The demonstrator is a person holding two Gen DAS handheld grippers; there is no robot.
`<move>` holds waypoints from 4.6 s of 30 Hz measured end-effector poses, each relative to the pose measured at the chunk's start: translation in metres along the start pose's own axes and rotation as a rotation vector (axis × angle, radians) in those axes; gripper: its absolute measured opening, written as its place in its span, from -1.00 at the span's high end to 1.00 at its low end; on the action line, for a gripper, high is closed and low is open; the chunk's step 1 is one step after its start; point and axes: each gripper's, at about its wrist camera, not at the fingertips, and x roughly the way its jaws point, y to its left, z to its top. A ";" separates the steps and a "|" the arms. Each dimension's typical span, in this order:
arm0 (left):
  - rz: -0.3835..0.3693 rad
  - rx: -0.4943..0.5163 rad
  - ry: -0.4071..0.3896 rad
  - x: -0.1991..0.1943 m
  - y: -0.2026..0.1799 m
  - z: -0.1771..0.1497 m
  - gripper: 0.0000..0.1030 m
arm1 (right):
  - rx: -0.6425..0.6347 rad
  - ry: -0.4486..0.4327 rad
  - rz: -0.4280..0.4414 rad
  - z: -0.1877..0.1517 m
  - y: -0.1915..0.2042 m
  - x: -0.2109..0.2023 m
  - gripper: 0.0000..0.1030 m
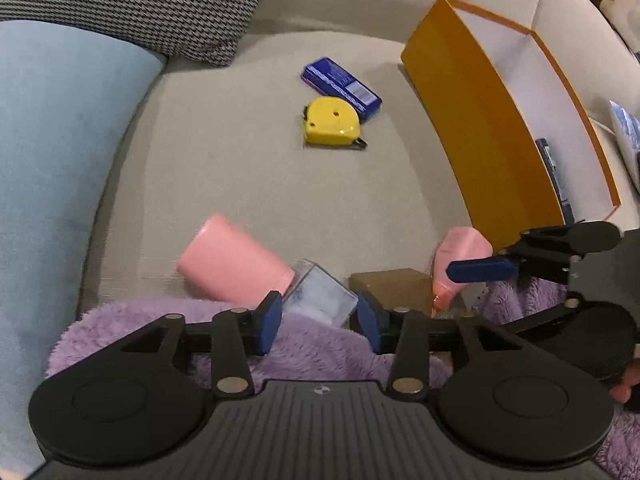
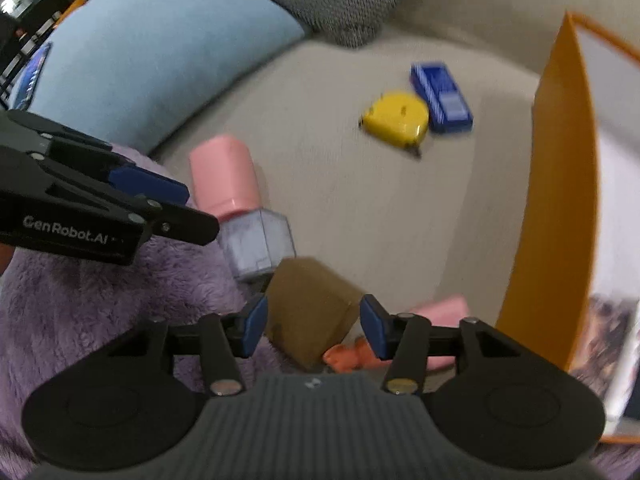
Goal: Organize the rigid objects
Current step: 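Move both grippers back toward the items on the sofa, then grasp the clear cube with the left gripper while the right grasps the brown box, then carry the clear cube with the left gripper while the right carries the brown box into the box, then release the clear cube and brown box into the box with both grippers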
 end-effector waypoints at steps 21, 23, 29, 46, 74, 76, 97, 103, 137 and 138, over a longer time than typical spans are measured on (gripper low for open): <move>-0.004 -0.236 0.266 0.046 0.031 0.027 -0.40 | 0.103 0.042 -0.006 0.026 0.003 0.054 -0.30; 0.003 -0.193 0.292 0.050 0.026 0.029 -0.49 | 0.090 0.034 -0.010 0.025 0.001 0.052 -0.30; -0.008 0.079 0.329 0.055 0.006 0.029 -0.54 | -0.023 0.050 -0.010 0.008 0.006 0.046 -0.29; 0.172 0.506 0.210 0.068 -0.034 0.003 -0.07 | 0.015 0.044 0.019 -0.004 -0.014 0.039 -0.30; 0.071 0.195 -0.208 -0.021 -0.047 0.005 -0.04 | -0.004 -0.224 -0.006 -0.003 -0.015 -0.068 -0.28; 0.060 0.217 -0.240 -0.034 -0.052 0.010 -0.04 | -0.002 -0.247 -0.004 0.000 -0.017 -0.082 -0.28; 0.009 0.889 -0.278 -0.021 -0.217 0.095 -0.04 | 0.231 -0.316 -0.162 -0.005 -0.168 -0.172 -0.28; 0.036 1.161 -0.159 0.031 -0.250 0.104 -0.04 | 0.270 -0.253 -0.101 -0.006 -0.206 -0.140 -0.28; -0.022 1.222 0.234 0.150 -0.232 0.144 -0.13 | 0.231 -0.010 0.000 0.031 -0.260 -0.052 0.15; -0.027 1.211 0.224 0.147 -0.232 0.144 -0.13 | 0.239 -0.008 0.005 0.030 -0.261 -0.051 0.15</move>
